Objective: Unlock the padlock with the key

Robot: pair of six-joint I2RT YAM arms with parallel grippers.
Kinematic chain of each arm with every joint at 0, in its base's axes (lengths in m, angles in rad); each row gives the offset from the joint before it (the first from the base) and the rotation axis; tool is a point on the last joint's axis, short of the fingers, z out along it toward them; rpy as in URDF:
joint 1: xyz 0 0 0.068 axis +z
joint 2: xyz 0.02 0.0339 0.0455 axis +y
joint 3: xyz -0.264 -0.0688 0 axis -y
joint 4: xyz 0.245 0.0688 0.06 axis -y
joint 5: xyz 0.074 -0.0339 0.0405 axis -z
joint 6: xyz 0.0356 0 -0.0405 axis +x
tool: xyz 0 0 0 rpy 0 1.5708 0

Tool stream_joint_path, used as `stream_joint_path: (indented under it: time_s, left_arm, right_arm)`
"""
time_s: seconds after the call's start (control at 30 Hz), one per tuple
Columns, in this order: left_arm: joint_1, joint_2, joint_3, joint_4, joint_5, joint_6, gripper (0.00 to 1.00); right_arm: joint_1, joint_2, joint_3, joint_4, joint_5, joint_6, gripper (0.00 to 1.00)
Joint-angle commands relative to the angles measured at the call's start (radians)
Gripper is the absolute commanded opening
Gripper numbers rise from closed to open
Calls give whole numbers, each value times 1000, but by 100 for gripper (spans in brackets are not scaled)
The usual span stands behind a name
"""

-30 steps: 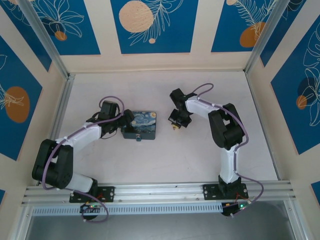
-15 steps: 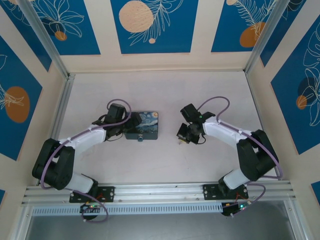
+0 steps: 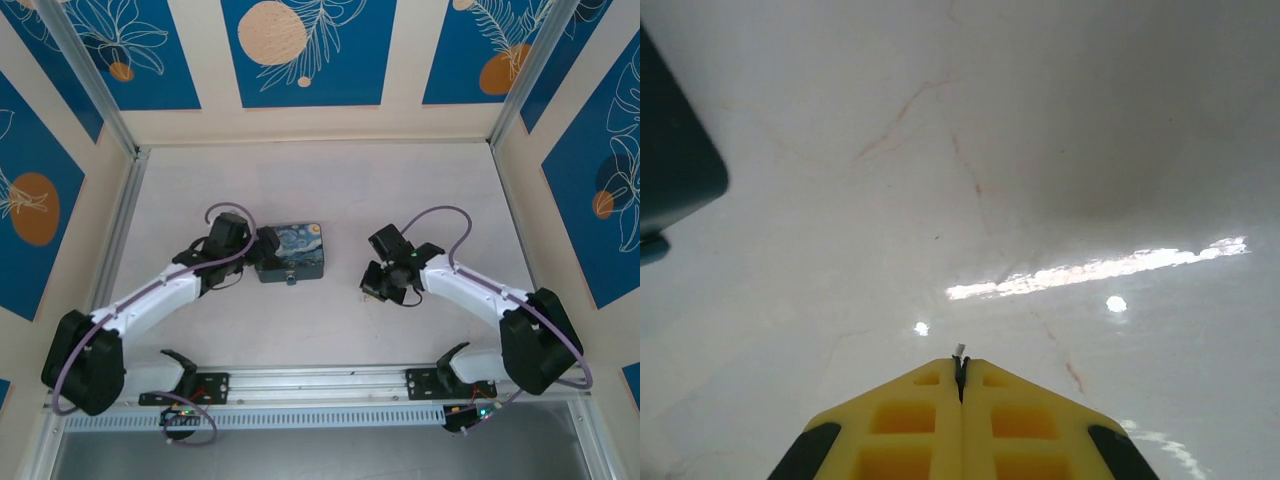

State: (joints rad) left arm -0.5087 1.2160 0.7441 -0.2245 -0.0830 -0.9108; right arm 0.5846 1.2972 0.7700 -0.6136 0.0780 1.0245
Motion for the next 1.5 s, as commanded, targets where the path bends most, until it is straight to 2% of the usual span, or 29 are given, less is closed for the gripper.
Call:
stream_joint_path:
  time_s: [0.0, 0.13, 0.27, 0.53, 0.8, 1.0, 1.47]
  left_arm:
    - [-7, -48, 25, -71, 55, -74, 100]
    - [-34, -41, 51, -32, 160, -180, 100]
    - [-91, -4, 88, 34, 206, -311, 100]
    - [-194, 101, 123, 207, 229, -661, 98]
    - [-250, 218, 136, 396, 207, -907, 87]
    - [-282, 281, 162, 476, 189, -977, 78]
    - [-298, 281, 157, 465, 160, -982, 55]
  right_arm:
    - [9, -47, 27, -18, -19, 24, 0]
    - [9, -58, 102, -23, -23, 33, 0]
    - [12, -53, 193, -12, -13, 50, 0]
    - [18, -17, 346, 25, 18, 77, 0]
    - [42, 21, 400, 85, 27, 111, 0]
    - [67, 41, 397, 115, 35, 129, 0]
    - [75, 38, 362, 141, 44, 144, 0]
